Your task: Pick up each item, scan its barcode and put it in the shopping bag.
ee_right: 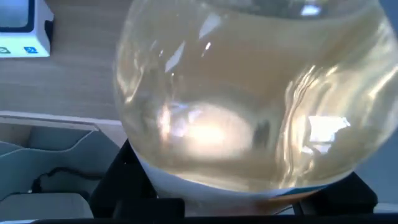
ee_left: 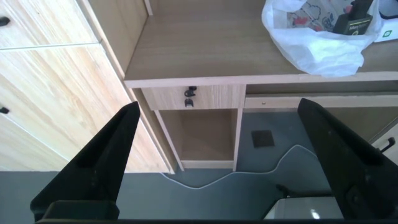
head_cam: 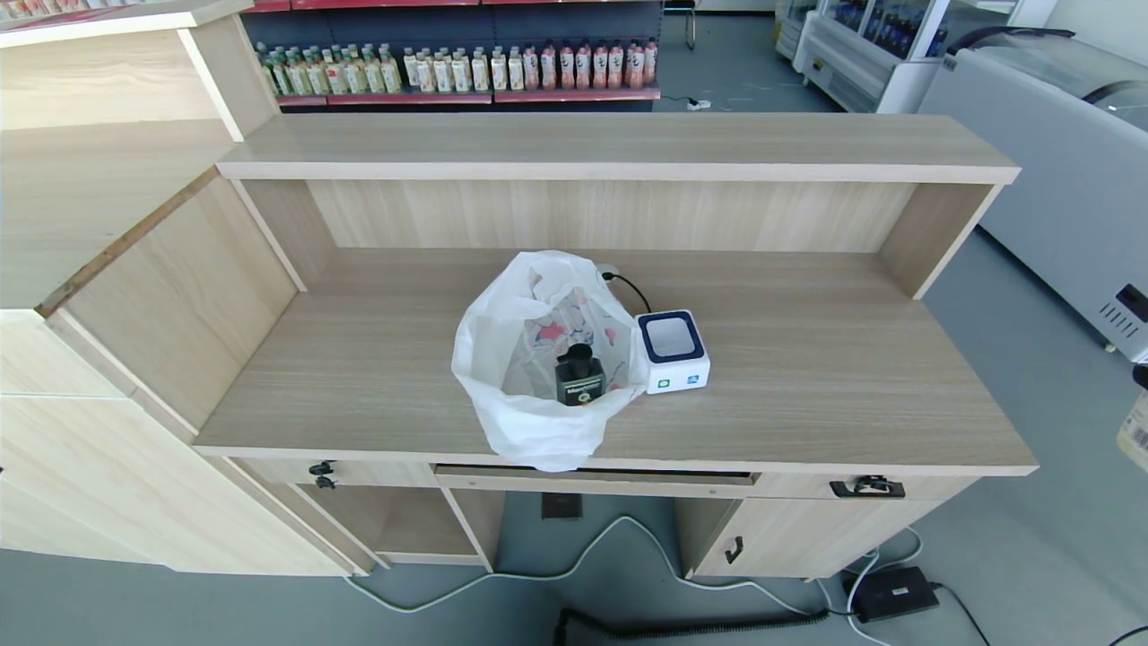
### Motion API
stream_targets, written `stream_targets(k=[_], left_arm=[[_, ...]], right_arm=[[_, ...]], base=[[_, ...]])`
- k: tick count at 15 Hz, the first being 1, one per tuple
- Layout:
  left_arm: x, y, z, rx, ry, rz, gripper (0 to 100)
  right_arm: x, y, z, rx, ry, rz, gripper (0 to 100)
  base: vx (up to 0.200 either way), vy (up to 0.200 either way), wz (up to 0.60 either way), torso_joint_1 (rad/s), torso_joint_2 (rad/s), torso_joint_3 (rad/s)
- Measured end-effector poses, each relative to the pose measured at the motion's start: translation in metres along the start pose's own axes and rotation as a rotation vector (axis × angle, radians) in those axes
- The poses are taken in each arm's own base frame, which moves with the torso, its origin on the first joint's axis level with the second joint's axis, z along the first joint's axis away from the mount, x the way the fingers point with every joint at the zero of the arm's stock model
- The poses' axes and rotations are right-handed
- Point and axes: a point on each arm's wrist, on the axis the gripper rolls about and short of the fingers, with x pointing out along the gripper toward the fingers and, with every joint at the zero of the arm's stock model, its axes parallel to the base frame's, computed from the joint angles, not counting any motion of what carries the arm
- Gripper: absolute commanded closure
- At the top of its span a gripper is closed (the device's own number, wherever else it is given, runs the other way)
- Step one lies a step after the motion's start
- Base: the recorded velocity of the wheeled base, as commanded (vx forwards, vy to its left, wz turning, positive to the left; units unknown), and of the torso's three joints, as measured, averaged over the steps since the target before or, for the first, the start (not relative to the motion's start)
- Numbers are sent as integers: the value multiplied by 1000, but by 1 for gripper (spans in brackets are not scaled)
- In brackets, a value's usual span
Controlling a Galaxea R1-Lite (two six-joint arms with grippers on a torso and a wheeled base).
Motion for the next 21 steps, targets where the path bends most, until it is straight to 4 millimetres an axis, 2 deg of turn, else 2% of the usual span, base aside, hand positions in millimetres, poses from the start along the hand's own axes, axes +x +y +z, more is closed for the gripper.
stream_targets(k=[2,4,6,12,16,21], left_arm=[[0,0,0,0,0,0,0],[0,0,0,0,0,0,0],[0,0,0,0,0,0,0],[0,0,0,0,0,0,0],[0,0,0,0,0,0,0],[0,0,0,0,0,0,0]], right_arm=[[3,2,4,55,33,-196,100],[6,2,12,-12,-37,-330,100],[11,3,7,-110,-33,-398,100],[30,8,11,-216,-158,-405,100],[49,7,9,-293,-189,-379,100],[83,16,21,-351,-275,-335,100]], base=[[0,0,0,0,0,0],[0,0,0,0,0,0],[0,0,0,0,0,0],[0,0,0,0,0,0],[0,0,600,0,6,0],[0,0,600,3,5,1]])
